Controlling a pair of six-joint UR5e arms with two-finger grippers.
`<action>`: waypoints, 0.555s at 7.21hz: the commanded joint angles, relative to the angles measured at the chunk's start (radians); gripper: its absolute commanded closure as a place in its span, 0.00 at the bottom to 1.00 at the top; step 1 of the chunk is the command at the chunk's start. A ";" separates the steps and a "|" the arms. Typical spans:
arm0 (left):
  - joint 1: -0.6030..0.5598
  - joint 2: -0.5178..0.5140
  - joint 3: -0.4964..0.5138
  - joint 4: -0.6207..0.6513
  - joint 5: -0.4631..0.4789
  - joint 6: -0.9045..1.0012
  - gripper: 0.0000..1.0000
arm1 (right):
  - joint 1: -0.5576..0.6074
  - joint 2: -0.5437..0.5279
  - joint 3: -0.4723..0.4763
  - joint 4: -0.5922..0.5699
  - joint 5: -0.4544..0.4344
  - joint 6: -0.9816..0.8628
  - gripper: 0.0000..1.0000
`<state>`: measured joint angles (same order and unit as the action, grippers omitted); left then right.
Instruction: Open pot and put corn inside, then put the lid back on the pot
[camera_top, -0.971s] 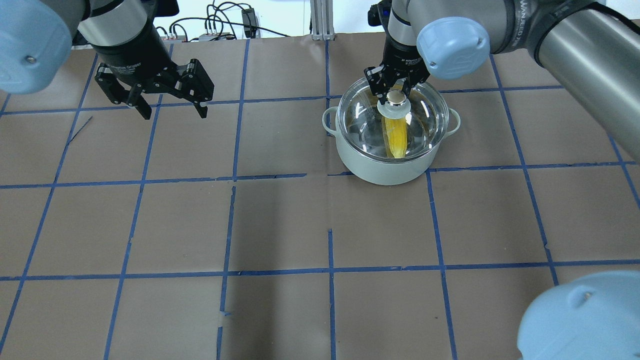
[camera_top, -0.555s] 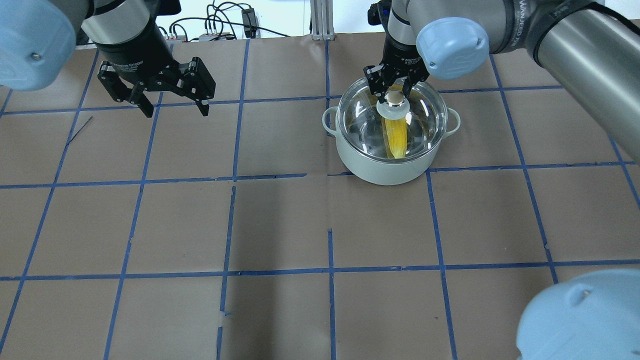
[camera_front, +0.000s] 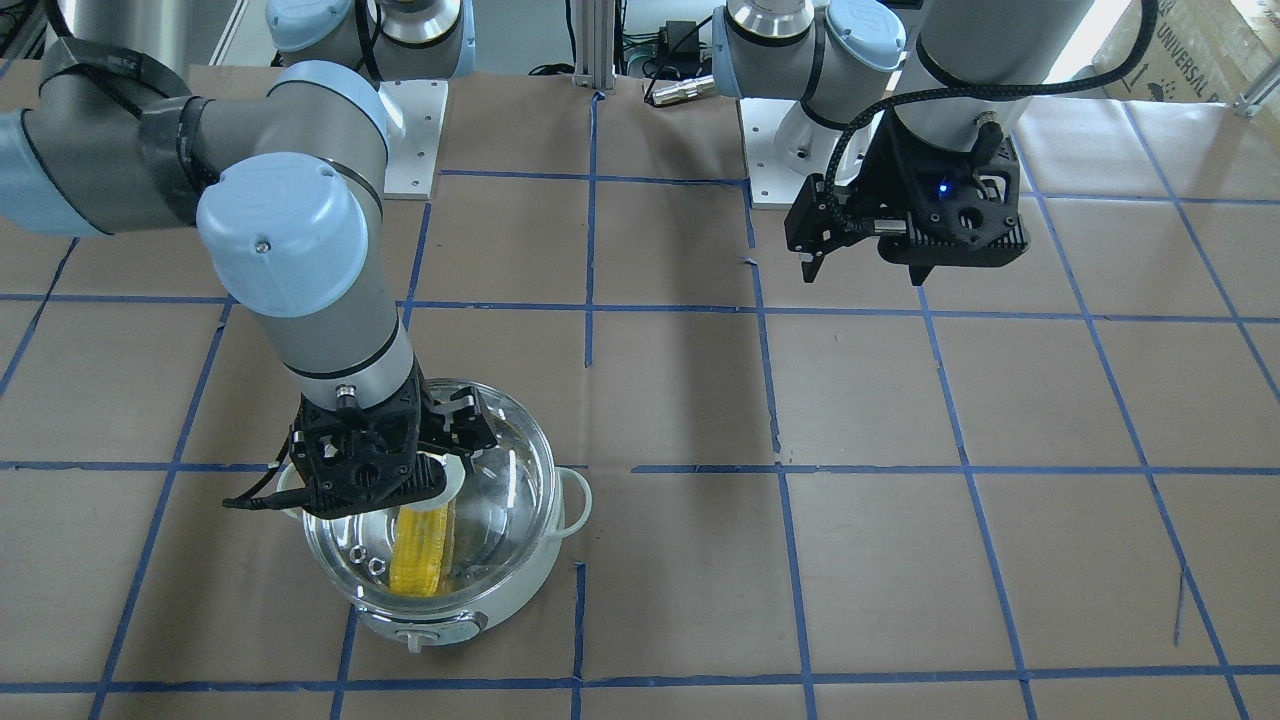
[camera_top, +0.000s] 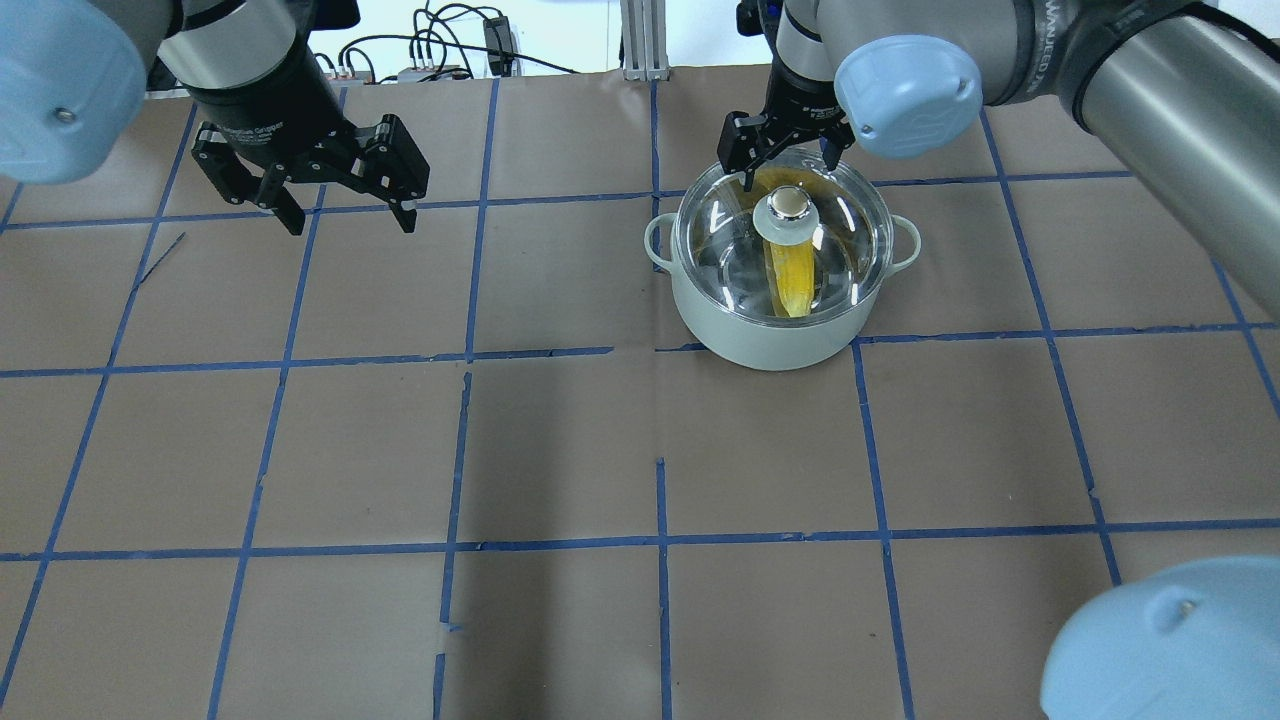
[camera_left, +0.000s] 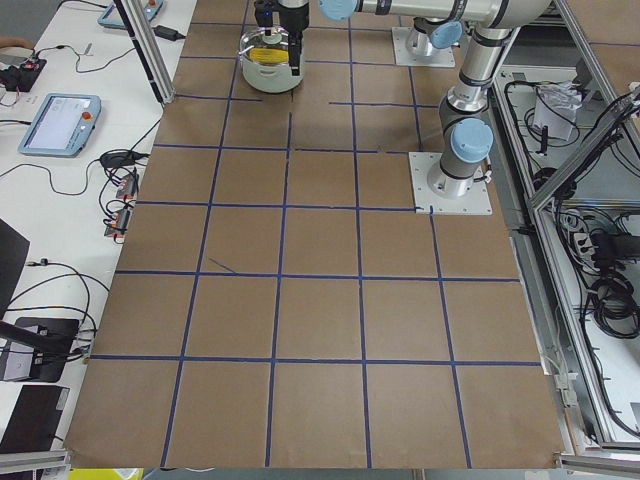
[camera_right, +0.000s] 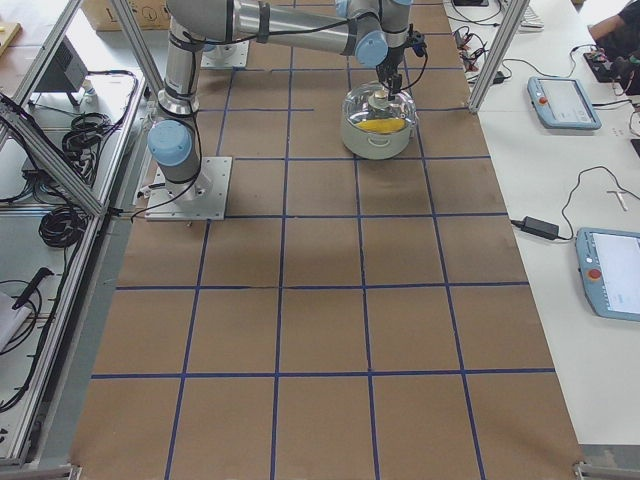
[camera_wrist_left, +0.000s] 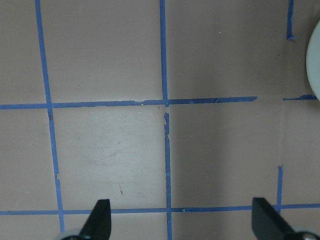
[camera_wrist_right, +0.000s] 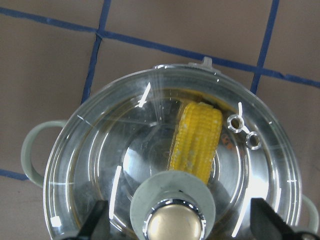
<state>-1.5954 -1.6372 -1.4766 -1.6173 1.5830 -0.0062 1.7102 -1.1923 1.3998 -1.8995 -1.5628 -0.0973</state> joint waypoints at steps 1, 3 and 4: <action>0.000 0.002 0.004 0.001 0.002 0.000 0.00 | -0.023 -0.118 0.013 0.035 -0.011 -0.007 0.00; 0.000 -0.009 0.004 0.001 0.000 -0.001 0.00 | -0.046 -0.292 0.123 0.126 -0.014 -0.018 0.00; 0.000 -0.010 0.005 0.001 0.000 -0.005 0.00 | -0.069 -0.338 0.177 0.125 -0.014 -0.019 0.00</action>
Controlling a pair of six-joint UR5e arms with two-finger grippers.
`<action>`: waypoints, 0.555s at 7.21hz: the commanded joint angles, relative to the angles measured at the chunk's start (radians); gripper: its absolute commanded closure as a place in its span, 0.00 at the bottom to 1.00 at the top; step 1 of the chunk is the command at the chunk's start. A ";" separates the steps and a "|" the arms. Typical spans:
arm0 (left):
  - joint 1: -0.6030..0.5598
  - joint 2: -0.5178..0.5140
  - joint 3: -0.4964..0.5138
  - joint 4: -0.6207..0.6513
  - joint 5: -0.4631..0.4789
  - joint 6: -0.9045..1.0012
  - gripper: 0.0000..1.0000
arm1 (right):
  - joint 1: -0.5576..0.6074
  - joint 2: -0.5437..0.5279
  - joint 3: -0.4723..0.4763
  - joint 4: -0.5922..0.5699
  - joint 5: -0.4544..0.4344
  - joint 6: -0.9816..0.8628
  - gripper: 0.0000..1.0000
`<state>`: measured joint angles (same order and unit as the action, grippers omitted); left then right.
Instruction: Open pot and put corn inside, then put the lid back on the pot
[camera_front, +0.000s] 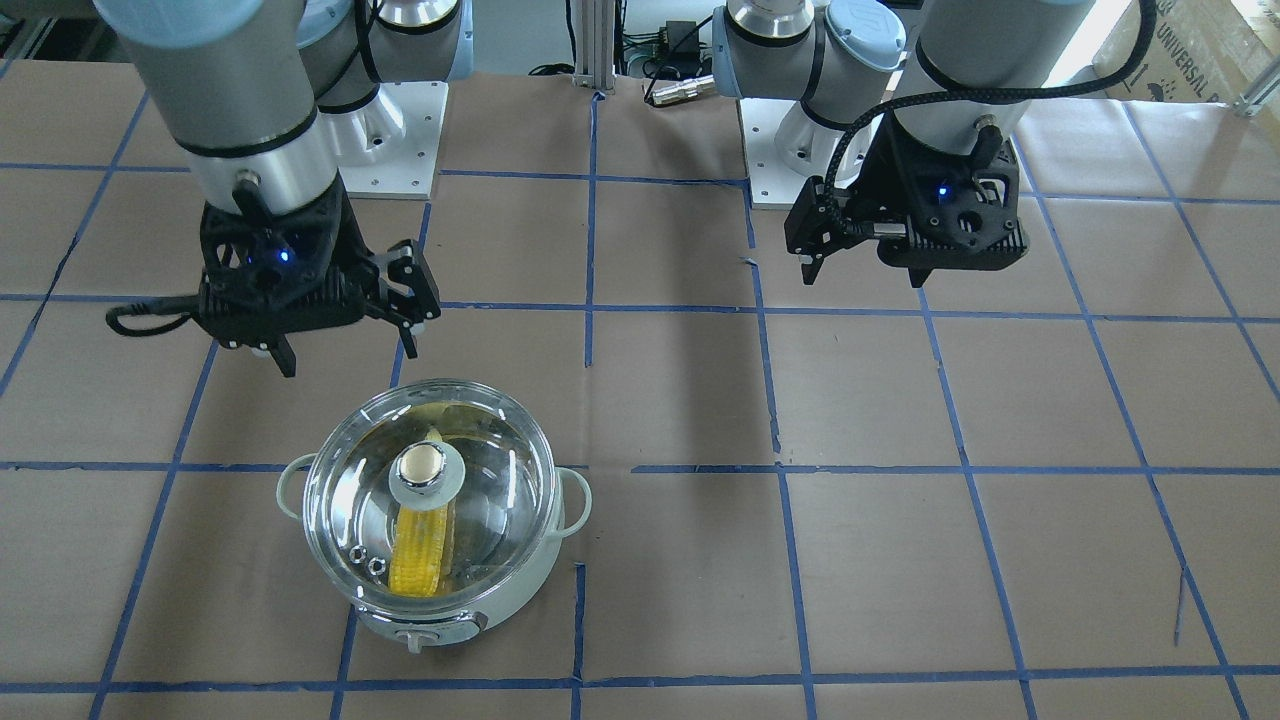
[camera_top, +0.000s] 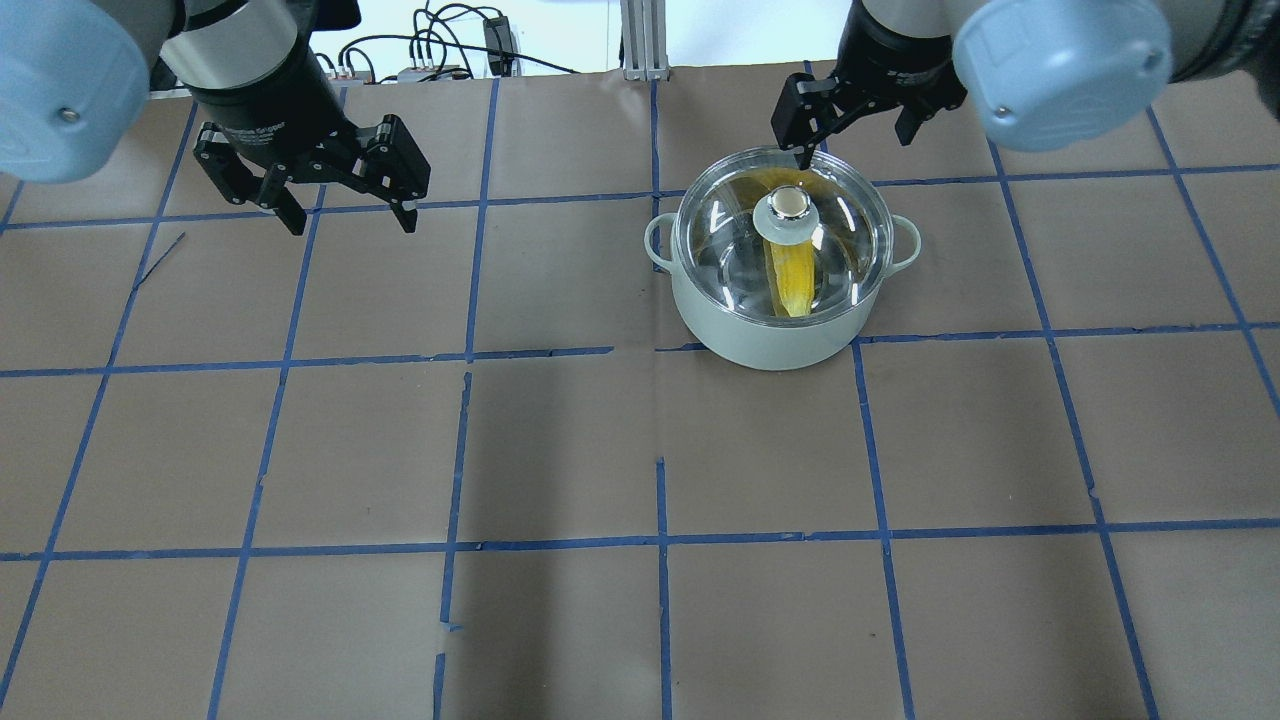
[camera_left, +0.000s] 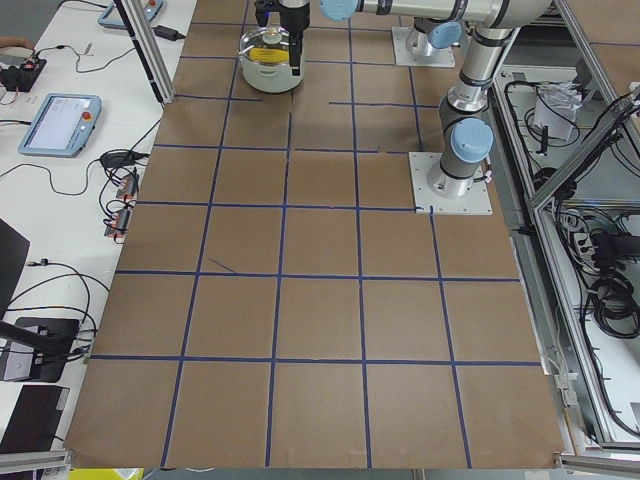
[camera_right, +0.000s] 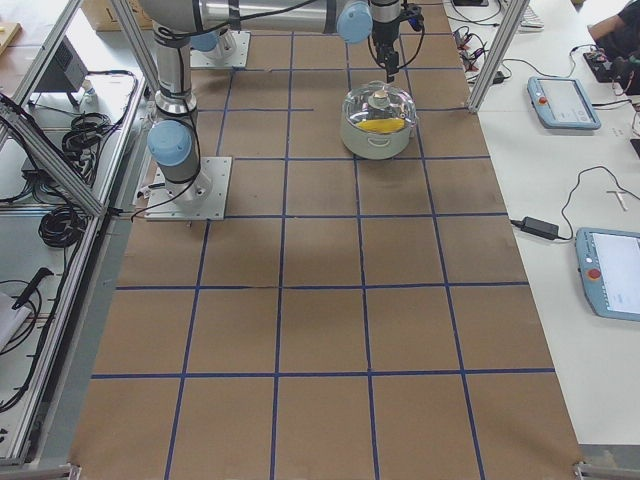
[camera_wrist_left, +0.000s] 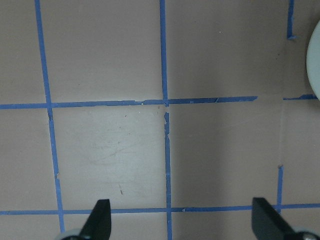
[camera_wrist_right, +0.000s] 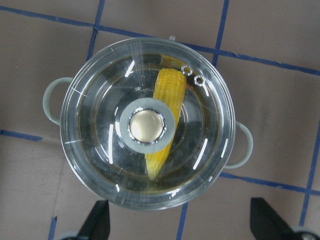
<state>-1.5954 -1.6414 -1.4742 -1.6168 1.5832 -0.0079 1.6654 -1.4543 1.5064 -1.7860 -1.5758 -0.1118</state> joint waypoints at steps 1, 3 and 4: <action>0.000 0.003 0.000 0.000 0.000 -0.001 0.00 | -0.027 -0.092 0.090 0.016 0.002 -0.003 0.00; 0.000 -0.005 0.003 0.000 0.000 -0.001 0.00 | -0.027 -0.090 0.092 0.017 0.003 0.000 0.00; 0.000 -0.002 0.003 0.000 0.000 -0.001 0.00 | -0.027 -0.090 0.092 0.017 0.005 0.000 0.00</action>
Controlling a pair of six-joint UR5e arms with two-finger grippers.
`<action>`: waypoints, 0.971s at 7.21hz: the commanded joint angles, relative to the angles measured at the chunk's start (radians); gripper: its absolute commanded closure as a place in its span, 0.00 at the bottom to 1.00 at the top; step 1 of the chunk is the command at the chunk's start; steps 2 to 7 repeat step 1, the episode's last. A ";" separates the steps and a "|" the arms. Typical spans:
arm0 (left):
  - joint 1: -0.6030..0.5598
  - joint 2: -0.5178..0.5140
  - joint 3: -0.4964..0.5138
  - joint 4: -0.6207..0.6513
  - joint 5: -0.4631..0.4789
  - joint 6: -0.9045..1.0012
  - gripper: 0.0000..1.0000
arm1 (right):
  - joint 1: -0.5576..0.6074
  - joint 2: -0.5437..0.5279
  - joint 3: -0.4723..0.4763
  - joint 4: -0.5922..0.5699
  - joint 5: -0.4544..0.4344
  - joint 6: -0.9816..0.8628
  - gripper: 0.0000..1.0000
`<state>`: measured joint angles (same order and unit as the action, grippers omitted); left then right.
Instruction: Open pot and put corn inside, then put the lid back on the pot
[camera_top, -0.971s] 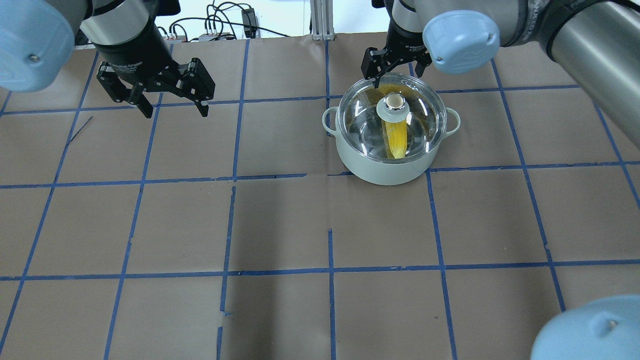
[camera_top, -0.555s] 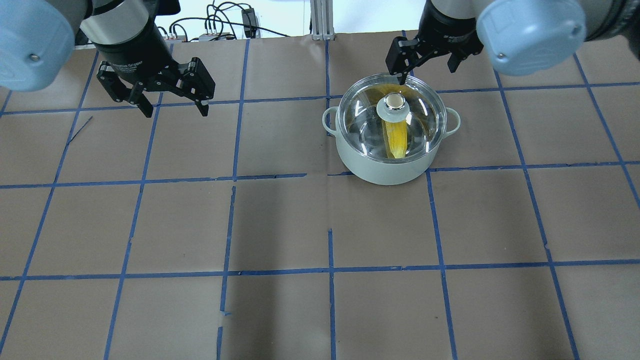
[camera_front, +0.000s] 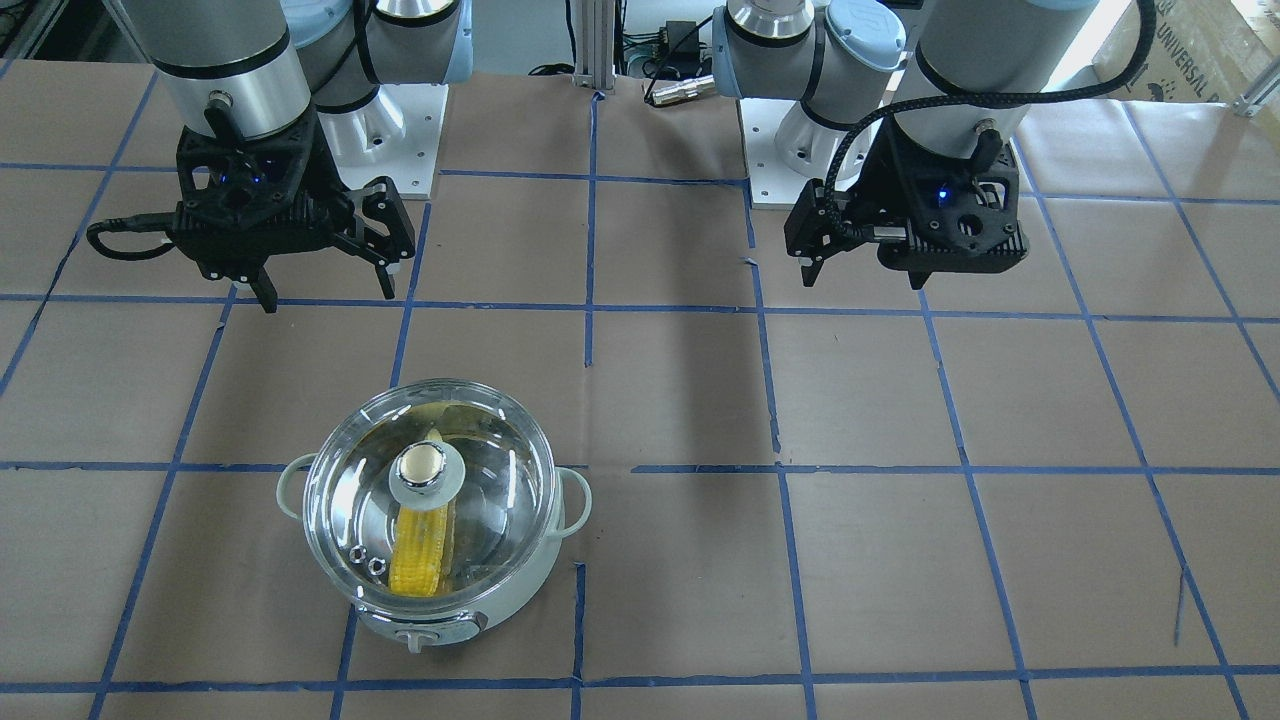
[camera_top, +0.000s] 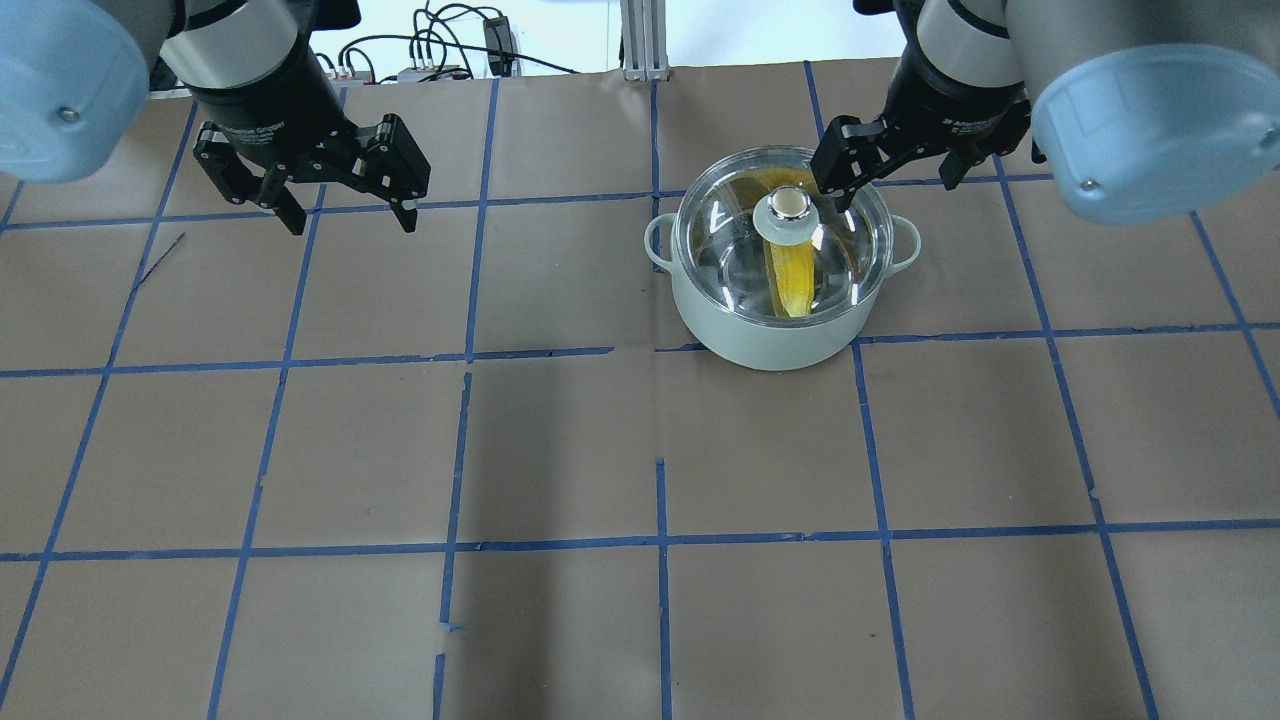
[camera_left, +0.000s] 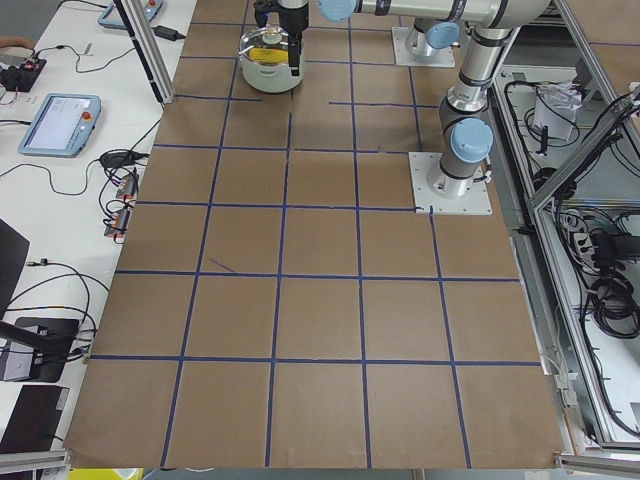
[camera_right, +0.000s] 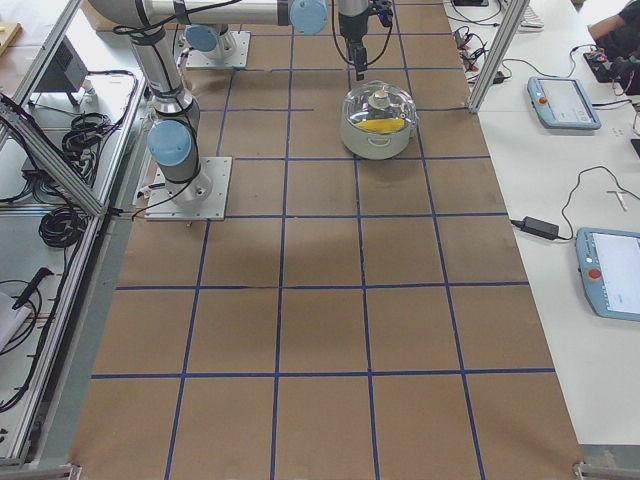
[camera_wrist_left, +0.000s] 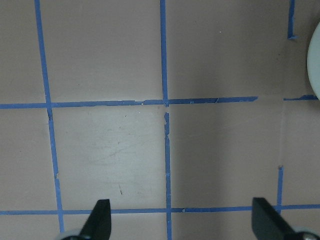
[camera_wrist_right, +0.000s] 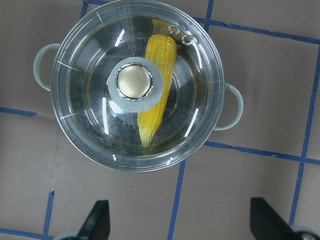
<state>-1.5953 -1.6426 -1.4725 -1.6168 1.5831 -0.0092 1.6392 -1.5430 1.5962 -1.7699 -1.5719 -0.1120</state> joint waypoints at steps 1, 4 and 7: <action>0.000 0.000 0.000 0.000 0.000 0.000 0.00 | -0.002 -0.002 0.002 0.001 0.000 0.000 0.00; 0.000 0.000 0.000 0.000 0.000 0.000 0.00 | -0.002 -0.002 0.002 0.001 0.000 0.000 0.00; 0.000 0.000 0.000 0.000 0.000 0.000 0.00 | -0.002 -0.002 0.002 0.001 0.000 0.000 0.00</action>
